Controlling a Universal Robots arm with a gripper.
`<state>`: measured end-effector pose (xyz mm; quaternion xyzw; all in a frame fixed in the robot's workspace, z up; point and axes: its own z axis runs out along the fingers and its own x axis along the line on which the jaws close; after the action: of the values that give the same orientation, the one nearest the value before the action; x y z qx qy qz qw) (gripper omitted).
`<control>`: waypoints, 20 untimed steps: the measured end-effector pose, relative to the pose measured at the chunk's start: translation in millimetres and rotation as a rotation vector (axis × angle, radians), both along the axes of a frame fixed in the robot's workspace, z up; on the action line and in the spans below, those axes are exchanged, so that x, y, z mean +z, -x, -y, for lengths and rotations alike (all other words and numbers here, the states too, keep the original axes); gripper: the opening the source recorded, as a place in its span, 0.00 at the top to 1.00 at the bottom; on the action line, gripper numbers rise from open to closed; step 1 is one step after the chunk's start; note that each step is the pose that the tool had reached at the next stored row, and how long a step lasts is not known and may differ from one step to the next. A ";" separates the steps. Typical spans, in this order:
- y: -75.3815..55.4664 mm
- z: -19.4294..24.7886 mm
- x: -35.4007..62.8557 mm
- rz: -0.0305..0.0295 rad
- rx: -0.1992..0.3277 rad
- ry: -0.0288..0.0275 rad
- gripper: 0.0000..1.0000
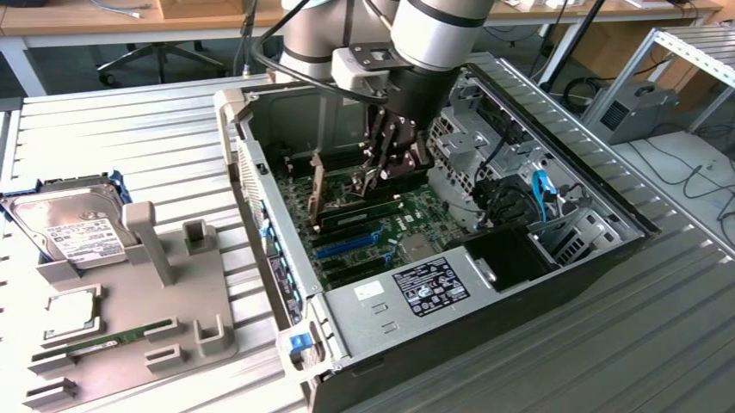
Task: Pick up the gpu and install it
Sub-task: 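Insert the gpu into the slot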
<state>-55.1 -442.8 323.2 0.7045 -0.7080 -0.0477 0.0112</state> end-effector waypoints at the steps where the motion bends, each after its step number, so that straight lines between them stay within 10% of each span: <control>1: 0.2 0.0 -0.1 0.0000 0.000 0.0001 0.74; 20: 5.6 0.0 -4.7 0.0000 0.000 0.0001 0.74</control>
<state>-60.7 -442.8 318.5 0.7045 -0.7080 -0.0477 0.0112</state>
